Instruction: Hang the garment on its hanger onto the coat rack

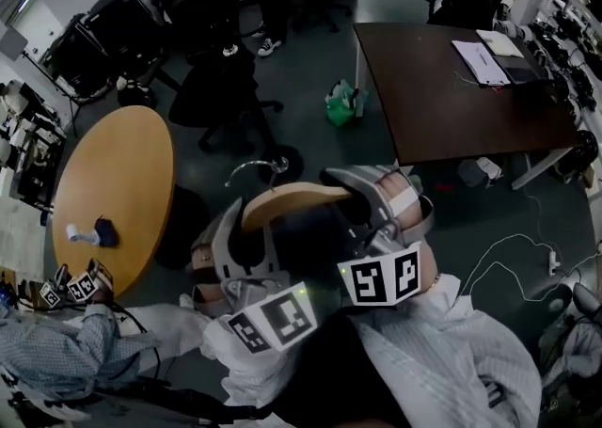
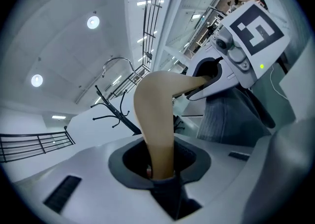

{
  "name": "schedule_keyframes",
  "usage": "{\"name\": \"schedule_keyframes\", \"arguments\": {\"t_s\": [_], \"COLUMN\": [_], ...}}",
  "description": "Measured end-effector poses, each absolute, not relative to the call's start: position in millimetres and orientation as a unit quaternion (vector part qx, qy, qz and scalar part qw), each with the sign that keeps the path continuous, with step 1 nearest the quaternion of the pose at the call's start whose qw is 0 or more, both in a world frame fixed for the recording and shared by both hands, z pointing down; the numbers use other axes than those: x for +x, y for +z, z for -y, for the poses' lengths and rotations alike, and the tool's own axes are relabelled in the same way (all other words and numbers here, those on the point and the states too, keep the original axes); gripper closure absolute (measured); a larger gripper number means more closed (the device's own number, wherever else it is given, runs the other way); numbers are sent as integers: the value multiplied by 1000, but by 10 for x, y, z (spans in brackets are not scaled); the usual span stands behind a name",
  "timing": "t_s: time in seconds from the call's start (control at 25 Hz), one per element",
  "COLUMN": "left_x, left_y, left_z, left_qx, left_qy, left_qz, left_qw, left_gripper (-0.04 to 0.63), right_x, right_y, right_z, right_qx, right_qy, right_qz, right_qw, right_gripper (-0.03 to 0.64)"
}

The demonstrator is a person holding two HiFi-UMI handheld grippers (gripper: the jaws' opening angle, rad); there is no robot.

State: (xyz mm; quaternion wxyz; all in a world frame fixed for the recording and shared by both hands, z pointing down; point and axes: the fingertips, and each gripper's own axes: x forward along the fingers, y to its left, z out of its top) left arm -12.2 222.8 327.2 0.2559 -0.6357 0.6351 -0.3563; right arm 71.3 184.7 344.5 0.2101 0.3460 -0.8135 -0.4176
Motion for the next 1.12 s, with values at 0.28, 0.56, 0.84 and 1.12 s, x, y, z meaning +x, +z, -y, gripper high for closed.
{"name": "schedule_keyframes", "arguments": {"t_s": [0.28, 0.56, 0.84, 1.12], "left_x": [-755, -1074, -1268, -1438], "left_y": [3152, 3148, 3264, 3068], "left_z": [-1430, -802, 1, 977], "left_qx": [-650, -659, -646, -616], "left_qy": [-343, -340, -352, -352], "left_qz": [-621, -615, -624, -653], "left_qw": [273, 270, 262, 265], "left_gripper": [508, 508, 508, 508], "right_x": [84, -238, -443, -635], "right_y": [3341, 3374, 3514, 3293], "right_z": [-1079, -460, 355, 1387], "right_qx": [366, 368, 350, 326], "right_qy": [-417, -410, -402, -426], "right_qz": [806, 807, 821, 826], "right_qw": [204, 213, 204, 174], "right_gripper": [588, 589, 588, 588]}}
